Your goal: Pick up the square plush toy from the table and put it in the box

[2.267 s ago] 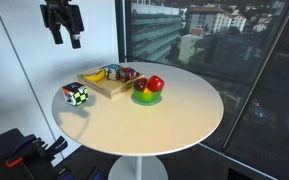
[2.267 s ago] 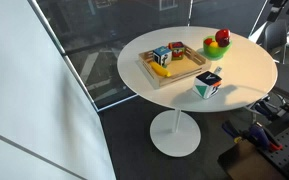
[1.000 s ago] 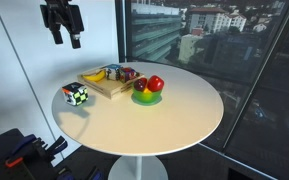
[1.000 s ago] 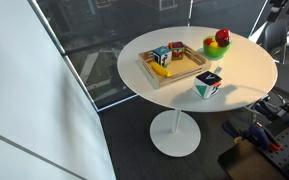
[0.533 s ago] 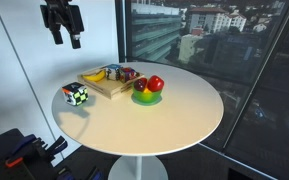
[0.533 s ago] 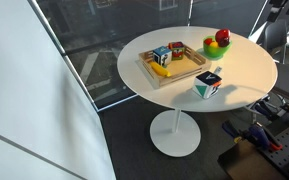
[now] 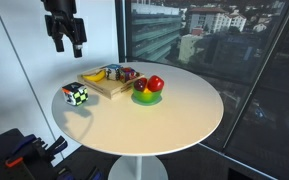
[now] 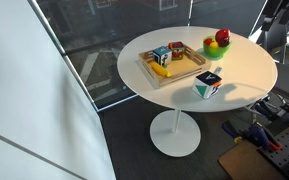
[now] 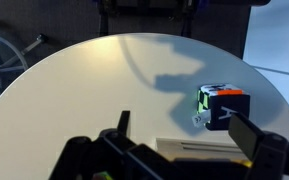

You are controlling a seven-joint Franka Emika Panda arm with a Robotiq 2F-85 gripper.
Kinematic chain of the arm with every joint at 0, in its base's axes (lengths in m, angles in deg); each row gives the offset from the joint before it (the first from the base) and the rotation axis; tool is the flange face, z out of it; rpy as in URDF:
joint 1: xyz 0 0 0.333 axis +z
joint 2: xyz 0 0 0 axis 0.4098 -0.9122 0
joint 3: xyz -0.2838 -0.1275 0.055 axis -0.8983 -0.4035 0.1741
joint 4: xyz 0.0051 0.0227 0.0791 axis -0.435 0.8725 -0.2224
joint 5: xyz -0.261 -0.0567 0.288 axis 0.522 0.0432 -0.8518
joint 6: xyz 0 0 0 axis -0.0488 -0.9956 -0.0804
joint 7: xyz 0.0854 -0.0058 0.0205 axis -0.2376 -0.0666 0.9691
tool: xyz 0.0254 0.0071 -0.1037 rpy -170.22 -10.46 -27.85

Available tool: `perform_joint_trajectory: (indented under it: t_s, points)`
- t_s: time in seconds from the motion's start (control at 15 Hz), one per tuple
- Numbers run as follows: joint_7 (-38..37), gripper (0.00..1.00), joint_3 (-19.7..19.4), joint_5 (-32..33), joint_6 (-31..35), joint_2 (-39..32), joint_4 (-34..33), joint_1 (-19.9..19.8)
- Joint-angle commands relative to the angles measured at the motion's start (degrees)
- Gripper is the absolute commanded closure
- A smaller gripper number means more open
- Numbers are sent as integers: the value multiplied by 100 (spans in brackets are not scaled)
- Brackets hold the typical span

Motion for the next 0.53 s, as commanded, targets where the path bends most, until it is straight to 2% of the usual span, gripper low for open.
perform_joint_trajectory:
  t_s: [0.0,0.27,0.47]
  points:
    - [351,0,-6,-116,222,-225,37,206]
    - [486,0,144,-81,461,-497,67,471]
    - [280,0,348,-40,699,-697,106,609]
